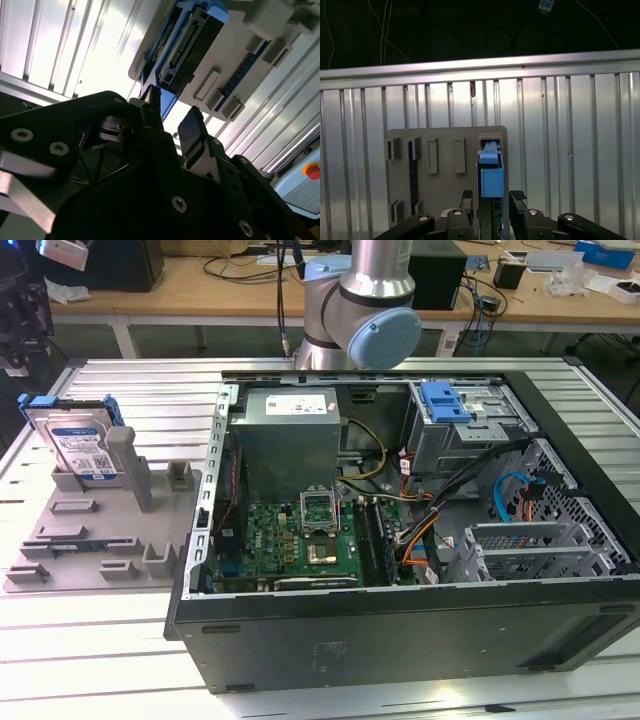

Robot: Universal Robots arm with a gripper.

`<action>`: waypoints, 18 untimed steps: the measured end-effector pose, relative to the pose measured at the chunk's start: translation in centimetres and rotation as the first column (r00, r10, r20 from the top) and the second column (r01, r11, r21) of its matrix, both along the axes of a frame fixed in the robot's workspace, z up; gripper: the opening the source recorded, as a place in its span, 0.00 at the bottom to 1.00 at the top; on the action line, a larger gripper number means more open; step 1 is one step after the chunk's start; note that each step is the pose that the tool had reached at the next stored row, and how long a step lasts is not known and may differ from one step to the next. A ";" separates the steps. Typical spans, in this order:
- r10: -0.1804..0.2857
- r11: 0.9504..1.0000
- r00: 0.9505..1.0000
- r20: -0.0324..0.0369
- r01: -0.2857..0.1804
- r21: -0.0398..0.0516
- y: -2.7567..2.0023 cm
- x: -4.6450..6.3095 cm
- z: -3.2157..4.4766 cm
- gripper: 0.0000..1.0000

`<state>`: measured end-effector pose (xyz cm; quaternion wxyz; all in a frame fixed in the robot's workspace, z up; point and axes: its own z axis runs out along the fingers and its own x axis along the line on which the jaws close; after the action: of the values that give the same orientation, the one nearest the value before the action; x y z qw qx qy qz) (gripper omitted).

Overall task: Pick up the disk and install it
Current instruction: 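Pick up the disk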

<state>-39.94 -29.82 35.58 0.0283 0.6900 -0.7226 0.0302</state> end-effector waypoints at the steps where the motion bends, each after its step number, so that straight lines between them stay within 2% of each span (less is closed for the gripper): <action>1: -0.001 1.000 1.000 0.000 0.001 0.000 0.00 0.0 -0.06 0.42; 7: -0.006 1.000 1.000 0.002 0.006 0.000 0.11 0.0 -0.39 0.42; 13: -0.007 1.000 1.000 0.002 0.007 0.000 0.62 -0.1 -0.81 0.42; 18: -0.007 1.000 1.000 0.002 0.007 0.000 0.63 -0.6 -1.01 0.42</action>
<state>-40.53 -29.18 34.57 0.0276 0.6876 -0.7249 0.0307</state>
